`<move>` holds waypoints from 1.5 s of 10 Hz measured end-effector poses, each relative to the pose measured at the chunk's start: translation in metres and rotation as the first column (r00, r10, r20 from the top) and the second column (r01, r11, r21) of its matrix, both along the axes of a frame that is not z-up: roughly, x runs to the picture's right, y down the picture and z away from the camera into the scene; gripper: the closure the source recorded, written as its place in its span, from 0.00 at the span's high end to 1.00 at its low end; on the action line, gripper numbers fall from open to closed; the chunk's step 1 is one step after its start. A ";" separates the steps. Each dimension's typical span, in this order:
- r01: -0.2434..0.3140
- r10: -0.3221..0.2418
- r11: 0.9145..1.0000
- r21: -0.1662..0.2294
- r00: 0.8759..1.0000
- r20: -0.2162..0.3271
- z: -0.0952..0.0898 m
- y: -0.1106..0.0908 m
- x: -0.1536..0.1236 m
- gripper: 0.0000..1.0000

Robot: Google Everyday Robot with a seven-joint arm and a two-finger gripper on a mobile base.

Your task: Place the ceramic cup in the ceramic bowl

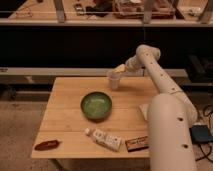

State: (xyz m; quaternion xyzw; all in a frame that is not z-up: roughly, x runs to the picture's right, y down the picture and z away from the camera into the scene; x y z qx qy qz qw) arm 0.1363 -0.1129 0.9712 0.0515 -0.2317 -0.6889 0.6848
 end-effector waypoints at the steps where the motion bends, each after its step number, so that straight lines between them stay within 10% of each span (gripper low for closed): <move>1: -0.003 0.003 1.000 -0.012 1.000 0.008 0.005 0.005 -0.003 0.64; 7: 0.083 -0.082 0.988 -0.133 0.997 0.008 0.016 0.039 -0.020 0.04; 11: 0.070 -0.079 0.965 -0.252 0.997 -0.026 -0.034 0.028 0.004 0.00; 15: 0.110 -0.081 0.960 -0.259 0.989 0.121 -0.082 0.008 -0.028 0.00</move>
